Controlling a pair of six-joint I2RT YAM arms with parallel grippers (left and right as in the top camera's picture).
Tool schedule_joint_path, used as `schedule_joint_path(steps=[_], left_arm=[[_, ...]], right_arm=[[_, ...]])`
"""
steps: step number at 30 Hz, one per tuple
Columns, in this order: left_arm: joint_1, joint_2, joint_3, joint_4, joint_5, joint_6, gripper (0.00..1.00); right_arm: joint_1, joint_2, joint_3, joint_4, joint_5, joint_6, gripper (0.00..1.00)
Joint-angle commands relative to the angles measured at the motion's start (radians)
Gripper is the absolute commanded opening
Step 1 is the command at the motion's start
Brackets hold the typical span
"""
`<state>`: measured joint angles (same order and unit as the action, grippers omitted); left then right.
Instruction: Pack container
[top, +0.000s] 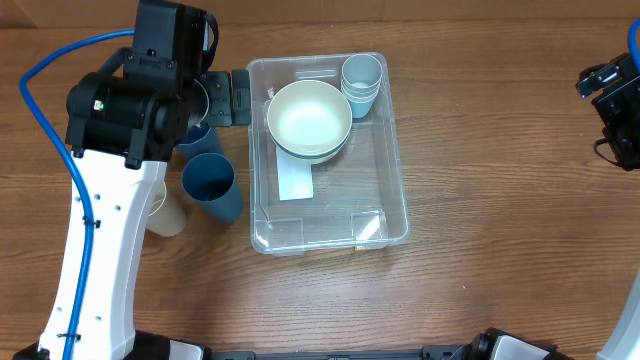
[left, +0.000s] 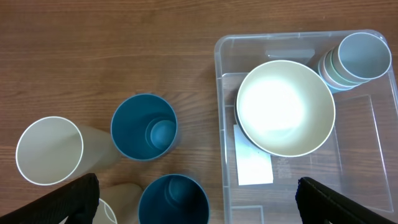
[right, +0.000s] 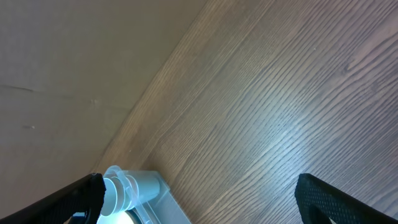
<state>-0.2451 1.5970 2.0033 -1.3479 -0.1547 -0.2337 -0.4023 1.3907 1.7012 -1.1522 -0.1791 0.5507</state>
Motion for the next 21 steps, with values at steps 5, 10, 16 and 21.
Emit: schedule_joint_path(steps=[5,10,16,21], left_arm=[[0.004,-0.015,0.002,-0.017,0.001,-0.006,1.0],[0.159,-0.015,0.001,-0.053,-0.108,-0.124,1.0],[0.686,0.031,-0.144,0.013,0.252,-0.129,1.0],[0.742,0.234,-0.189,0.061,0.26,0.026,0.96]], right_arm=[[0.002,-0.003,0.006,0.005,0.001,0.003,1.0],[0.002,-0.003,0.006,0.005,0.001,0.003,1.0],[0.002,-0.003,0.006,0.005,0.001,0.003,1.0],[0.002,-0.003,0.006,0.005,0.001,0.004,1.0]])
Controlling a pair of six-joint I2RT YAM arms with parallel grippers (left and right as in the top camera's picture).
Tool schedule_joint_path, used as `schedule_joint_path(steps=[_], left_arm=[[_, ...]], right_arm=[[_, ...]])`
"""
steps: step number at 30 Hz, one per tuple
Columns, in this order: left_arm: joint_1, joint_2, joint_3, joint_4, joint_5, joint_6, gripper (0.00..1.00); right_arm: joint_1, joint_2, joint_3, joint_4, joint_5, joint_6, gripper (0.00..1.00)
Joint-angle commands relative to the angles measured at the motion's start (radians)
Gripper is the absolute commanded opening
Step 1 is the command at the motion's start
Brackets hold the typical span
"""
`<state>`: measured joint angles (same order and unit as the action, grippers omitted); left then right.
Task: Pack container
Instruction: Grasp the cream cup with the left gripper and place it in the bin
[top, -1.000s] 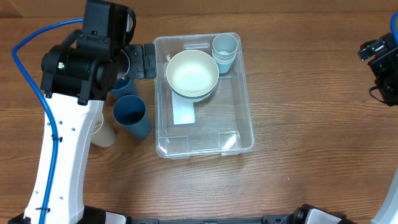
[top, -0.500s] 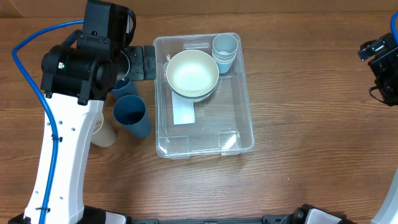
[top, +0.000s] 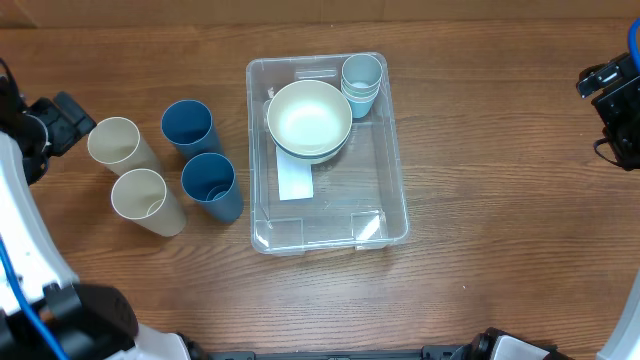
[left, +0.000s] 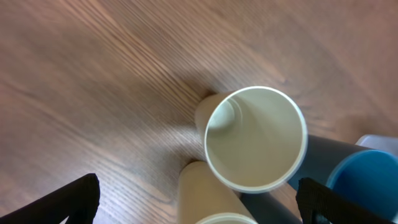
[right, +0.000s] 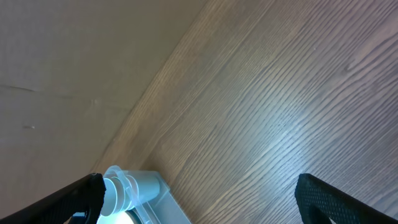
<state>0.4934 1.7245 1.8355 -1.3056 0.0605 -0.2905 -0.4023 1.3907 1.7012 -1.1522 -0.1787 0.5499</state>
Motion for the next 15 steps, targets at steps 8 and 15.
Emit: schedule_joint_path(steps=[8,15], left_arm=[[-0.004,0.292,-0.021,0.056,0.068,0.111,0.05],[-0.03,0.015,0.075,0.027,0.041,0.112,0.04]], right_arm=[[0.002,-0.003,0.006,0.005,0.001,0.005,1.0],[0.002,-0.003,0.006,0.005,0.001,0.004,1.0]])
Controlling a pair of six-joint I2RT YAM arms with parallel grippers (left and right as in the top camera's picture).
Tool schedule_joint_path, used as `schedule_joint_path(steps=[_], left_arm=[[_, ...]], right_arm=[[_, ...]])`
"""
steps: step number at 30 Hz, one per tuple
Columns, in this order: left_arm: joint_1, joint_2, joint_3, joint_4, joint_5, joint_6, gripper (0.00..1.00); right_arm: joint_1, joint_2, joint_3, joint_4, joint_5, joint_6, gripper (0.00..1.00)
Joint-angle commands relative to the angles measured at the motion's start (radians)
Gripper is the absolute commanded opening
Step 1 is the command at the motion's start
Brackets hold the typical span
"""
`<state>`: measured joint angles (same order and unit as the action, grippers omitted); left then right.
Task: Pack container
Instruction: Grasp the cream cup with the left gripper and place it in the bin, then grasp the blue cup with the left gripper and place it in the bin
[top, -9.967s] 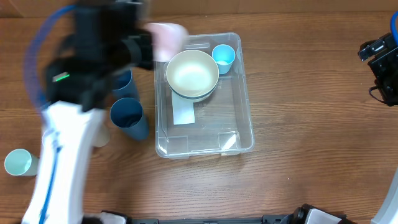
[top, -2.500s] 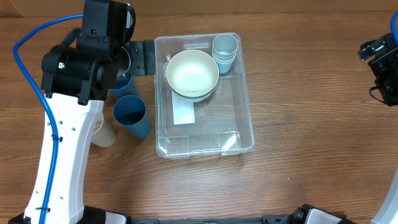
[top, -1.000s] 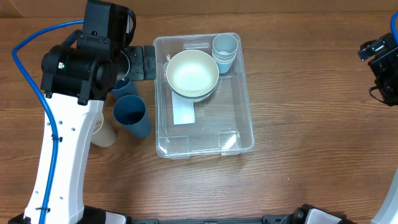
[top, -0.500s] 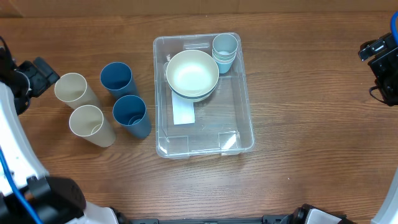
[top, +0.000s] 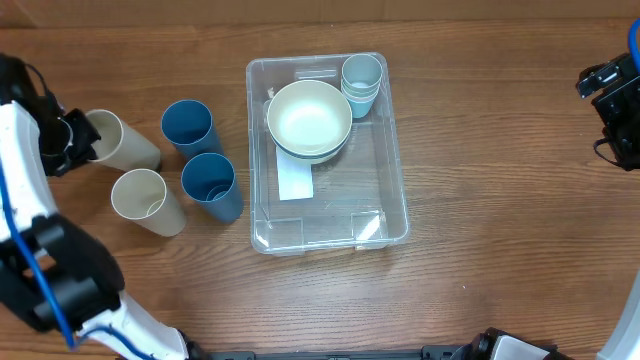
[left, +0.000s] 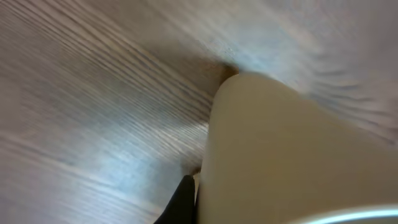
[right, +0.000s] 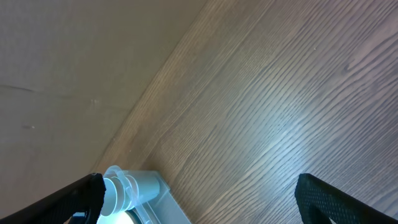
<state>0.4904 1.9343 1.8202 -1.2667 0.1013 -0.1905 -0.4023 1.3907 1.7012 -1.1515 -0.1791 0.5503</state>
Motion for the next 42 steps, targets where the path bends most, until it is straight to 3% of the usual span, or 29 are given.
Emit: schedule_joint_path(steps=[1,4,8,10,17,25,29,32,36,38,40,41,42], left_arm=[[-0.048,-0.249,0.114,-0.021,0.0,0.012,0.04],[-0.25,-0.457,0.174,-0.061,0.005,0.019,0.04],[-0.694,-0.549,0.171,-0.055,-0.051,0.011,0.04],[-0.903,-0.485,0.135,-0.029,-0.152,0.011,0.04],[-1.086,-0.103,0.125,0.124,-0.163,0.03,0.04],[-1.1,0.153,0.125,0.248,-0.172,0.03,0.07],[-1.1,0.147,0.135,0.274,-0.188,0.03,0.46],[-1.097,0.084,0.224,0.188,-0.206,0.025,0.59],[-1.046,-0.102,0.424,-0.08,-0.37,-0.018,0.73],[-0.96,-0.203,0.44,-0.193,-0.425,-0.09,0.8],[-0.799,-0.281,0.44,-0.333,-0.425,-0.177,0.8],[-0.708,-0.298,0.44,-0.389,-0.426,-0.194,0.8],[-0.515,-0.303,0.425,-0.422,-0.393,-0.199,0.81]], right_arm=[[0.002,-0.003,0.006,0.004,0.002,0.004,1.0],[0.002,-0.003,0.006,0.004,0.001,0.004,1.0],[0.002,-0.003,0.006,0.004,0.001,0.004,1.0],[0.002,-0.003,0.006,0.004,0.001,0.004,1.0],[0.002,-0.003,0.006,0.004,0.001,0.004,1.0],[0.002,-0.003,0.006,0.004,0.001,0.004,1.0],[0.002,-0.003,0.006,0.004,0.001,0.004,1.0],[0.002,-0.003,0.006,0.004,0.001,0.004,1.0],[0.002,-0.003,0.006,0.004,0.001,0.004,1.0],[0.002,-0.003,0.006,0.004,0.001,0.004,1.0],[0.002,-0.003,0.006,0.004,0.001,0.004,1.0],[0.002,-0.003,0.006,0.004,0.001,0.004,1.0],[0.002,-0.003,0.006,0.004,0.001,0.004,1.0]])
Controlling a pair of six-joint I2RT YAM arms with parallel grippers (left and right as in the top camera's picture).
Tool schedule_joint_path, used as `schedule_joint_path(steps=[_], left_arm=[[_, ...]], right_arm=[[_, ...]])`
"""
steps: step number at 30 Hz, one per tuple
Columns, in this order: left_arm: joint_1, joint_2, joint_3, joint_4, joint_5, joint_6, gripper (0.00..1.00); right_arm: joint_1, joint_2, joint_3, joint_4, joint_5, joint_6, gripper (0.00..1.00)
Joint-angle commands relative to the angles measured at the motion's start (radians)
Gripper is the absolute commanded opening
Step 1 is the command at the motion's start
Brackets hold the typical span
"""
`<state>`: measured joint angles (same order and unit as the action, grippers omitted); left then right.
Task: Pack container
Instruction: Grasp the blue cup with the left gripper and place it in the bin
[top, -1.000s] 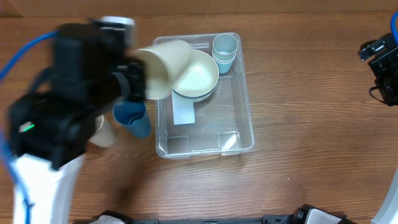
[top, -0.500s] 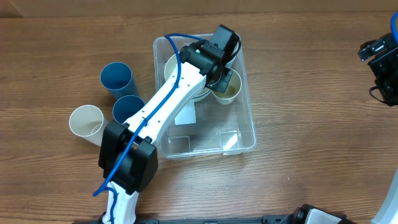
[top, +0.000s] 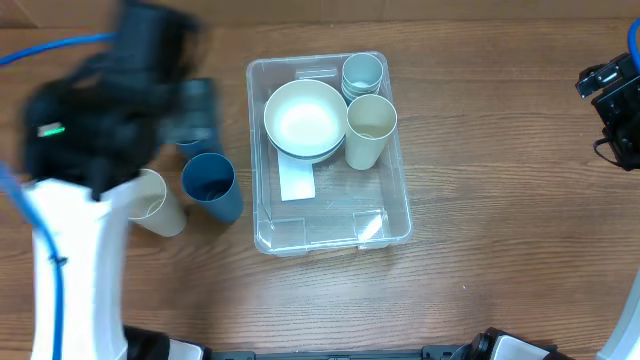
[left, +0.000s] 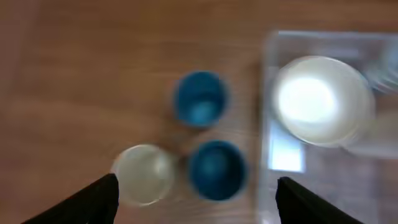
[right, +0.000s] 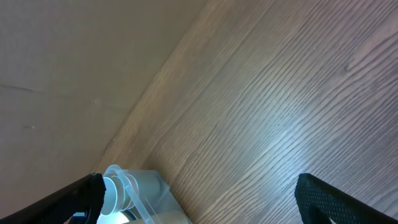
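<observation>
The clear plastic container (top: 392, 215) holds a cream bowl (top: 303, 118), a stack of pale blue cups (top: 362, 70) and a cream cup (top: 371, 128) standing upright to the right of the bowl. Outside to its left stand a blue cup (top: 210, 183), a second blue cup (left: 200, 99) and one more cream cup (top: 150, 203). My left gripper (top: 198, 110) is blurred, hovering open and empty over those cups. The wrist view shows it (left: 196, 210) above them. My right gripper (top: 603, 82) is open and empty at the far right.
The left arm's white link (top: 70, 260) runs down the left side of the wooden table (top: 500, 250). A white label (top: 295, 182) lies on the container floor. In the right wrist view only the container corner with the cup stack (right: 117, 185) shows.
The cream cup that my left gripper was against at the far left now stands inside the container beside the bowl. The left gripper is open over the blue cups. The right arm is unchanged.
First my left gripper hung open over the blue cups beside the container, with two cream and two blue cups outside. Then it was at the far left by a cream cup, then close against it, tilted. Now that cup is in the container and the gripper is back.
</observation>
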<state>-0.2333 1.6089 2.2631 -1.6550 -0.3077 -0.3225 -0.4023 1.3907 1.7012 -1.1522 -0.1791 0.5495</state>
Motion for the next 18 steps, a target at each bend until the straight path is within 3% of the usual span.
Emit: schedule_joint_path(steps=[1,5,10,12,18], left_arm=[[0.283,0.027,-0.04,-0.024,0.045,-0.066,0.82],[0.465,0.081,-0.209,0.116,0.31,0.078,0.8],[0.448,0.221,-0.406,0.328,0.346,0.136,0.76],[0.433,0.303,-0.41,0.365,0.373,0.172,0.7],[0.393,0.385,-0.41,0.418,0.38,0.181,0.66]], right_arm=[[0.002,-0.003,0.006,0.005,0.001,0.005,1.0],[0.002,-0.003,0.006,0.005,0.001,0.005,1.0],[0.002,-0.003,0.006,0.005,0.001,0.005,1.0],[0.002,-0.003,0.006,0.005,0.001,0.005,1.0],[0.002,-0.003,0.006,0.005,0.001,0.005,1.0]])
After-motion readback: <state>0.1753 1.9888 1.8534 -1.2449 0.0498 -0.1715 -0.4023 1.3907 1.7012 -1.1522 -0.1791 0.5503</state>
